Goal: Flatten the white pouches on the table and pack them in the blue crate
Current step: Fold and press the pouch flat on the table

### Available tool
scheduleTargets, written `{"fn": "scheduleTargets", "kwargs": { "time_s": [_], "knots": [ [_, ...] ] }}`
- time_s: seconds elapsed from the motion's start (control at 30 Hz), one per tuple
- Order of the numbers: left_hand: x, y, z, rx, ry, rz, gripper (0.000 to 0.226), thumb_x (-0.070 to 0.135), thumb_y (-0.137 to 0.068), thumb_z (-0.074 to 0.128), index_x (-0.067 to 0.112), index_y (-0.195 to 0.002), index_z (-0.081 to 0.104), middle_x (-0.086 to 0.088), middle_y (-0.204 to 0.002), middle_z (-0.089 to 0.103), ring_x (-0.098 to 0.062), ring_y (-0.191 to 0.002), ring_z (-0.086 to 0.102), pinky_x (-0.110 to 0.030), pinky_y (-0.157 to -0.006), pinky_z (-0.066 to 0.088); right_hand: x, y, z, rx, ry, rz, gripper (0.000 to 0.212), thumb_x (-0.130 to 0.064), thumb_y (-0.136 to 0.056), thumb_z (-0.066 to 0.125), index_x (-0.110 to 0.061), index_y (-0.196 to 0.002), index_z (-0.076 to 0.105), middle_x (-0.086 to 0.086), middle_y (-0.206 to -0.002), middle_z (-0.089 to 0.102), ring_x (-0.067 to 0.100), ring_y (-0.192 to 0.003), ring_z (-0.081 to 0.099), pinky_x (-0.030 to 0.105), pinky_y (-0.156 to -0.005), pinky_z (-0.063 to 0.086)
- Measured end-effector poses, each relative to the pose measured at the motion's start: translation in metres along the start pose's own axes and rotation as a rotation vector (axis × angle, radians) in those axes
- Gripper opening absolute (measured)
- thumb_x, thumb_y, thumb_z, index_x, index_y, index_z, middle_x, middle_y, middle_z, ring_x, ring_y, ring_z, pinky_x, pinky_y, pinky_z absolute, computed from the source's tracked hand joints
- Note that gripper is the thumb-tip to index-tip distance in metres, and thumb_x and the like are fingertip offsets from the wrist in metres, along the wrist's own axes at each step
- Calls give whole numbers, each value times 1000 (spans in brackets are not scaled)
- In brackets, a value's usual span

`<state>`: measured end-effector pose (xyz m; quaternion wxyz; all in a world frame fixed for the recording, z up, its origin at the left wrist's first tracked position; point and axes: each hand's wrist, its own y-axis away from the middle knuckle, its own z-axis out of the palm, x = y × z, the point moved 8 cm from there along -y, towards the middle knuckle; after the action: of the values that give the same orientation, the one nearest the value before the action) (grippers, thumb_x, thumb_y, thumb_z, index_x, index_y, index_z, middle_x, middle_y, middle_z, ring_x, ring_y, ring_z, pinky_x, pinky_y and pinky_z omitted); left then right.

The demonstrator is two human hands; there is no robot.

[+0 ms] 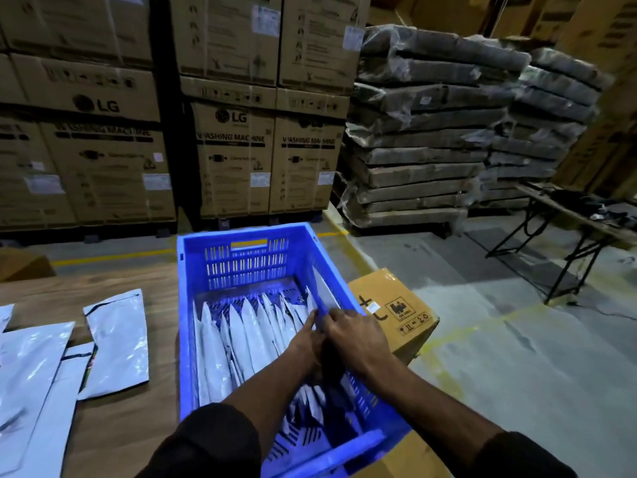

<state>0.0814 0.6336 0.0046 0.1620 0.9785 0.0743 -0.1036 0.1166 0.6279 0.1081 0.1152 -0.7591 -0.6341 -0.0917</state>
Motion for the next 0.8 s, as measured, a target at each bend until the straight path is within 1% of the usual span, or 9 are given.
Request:
{"fn": "scheduleTargets", "kwargs": {
  "time_s": [0.07, 0.2, 0.4, 0.5, 0.6, 0.67, 0.7, 0.73, 0.8],
  "knots": [
    [3, -3, 0, -75, -63, -25, 70, 44, -104, 39, 25, -163, 5, -6, -170, 1, -33, -155, -7, -66, -118, -13, 3, -2, 12, -6, -10, 16, 40, -18, -62, 88, -12, -99, 72, 6, -75, 65, 27, -59, 68, 33, -39, 48],
    [2, -13, 1, -98, -121, -125, 78, 53, -103, 40, 19, -163, 4, -12, -169, 8, -34, -155, 1, -75, -107, -19, 9, -1, 39, -121, -72, 38, 34, -14, -95, 53, -6, -128, 52, 16, -120, 59, 36, -107, 62, 47, -79, 53],
    [-8, 0, 4, -190, -71, -182, 57, 45, -108, 34, 16, -157, 32, -13, -157, 37, -30, -150, 21, -74, -107, -20, 2, -10, 68, -230, -147, 69, 27, -14, -99, 47, -10, -126, 50, 14, -123, 58, 36, -111, 62, 47, -84, 51],
    [-18, 17, 0, -174, -22, -239, 55, 21, -106, 12, 13, -155, 37, -13, -160, 34, -32, -151, 17, -71, -104, -29, -2, -10, 85, -272, -254, 68, 30, -16, -95, 53, -11, -125, 50, 14, -129, 52, 39, -111, 61, 50, -86, 51],
    [-18, 24, 3, -189, -34, -197, 61, 43, -102, 37, 21, -158, 31, -8, -165, 27, -34, -154, 8, -77, -107, -19, -2, -14, 97, -236, -430, 107, 56, -19, -91, 61, -24, -141, 36, 6, -162, 17, 40, -119, 57, 51, -91, 50],
    [-17, 24, 3, -119, 14, -149, 63, 47, -100, 40, 22, -157, 34, -10, -162, 32, -35, -154, 6, -79, -106, -18, 0, -18, 98, -214, -525, 161, 71, -17, -92, 60, -33, -149, 22, -3, -166, -12, 42, -118, 58, 52, -89, 49],
    [-19, 27, 3, -72, 63, -133, 61, 48, -100, 40, 20, -154, 41, -12, -160, 36, -34, -153, 8, -78, -107, -16, 0, -20, 97, -208, -544, 188, 74, -16, -92, 59, -34, -151, 18, -2, -166, -14, 43, -117, 58, 51, -90, 49],
    [-22, 30, 1, -34, 117, -115, 58, 48, -100, 40, 17, -149, 48, -14, -157, 38, -34, -152, 11, -78, -109, -14, 1, -22, 97, -197, -549, 206, 76, -17, -91, 59, -30, -153, 16, 4, -167, -7, 42, -119, 58, 50, -92, 49],
    [-25, 38, 1, 18, 233, -86, 53, 46, -100, 42, 13, -135, 62, -19, -153, 40, -33, -151, 15, -76, -112, -10, 1, -23, 92, -145, -594, 216, 70, -19, -91, 57, -22, -152, 23, 17, -154, 38, 37, -119, 59, 44, -94, 49]
  ]
}}
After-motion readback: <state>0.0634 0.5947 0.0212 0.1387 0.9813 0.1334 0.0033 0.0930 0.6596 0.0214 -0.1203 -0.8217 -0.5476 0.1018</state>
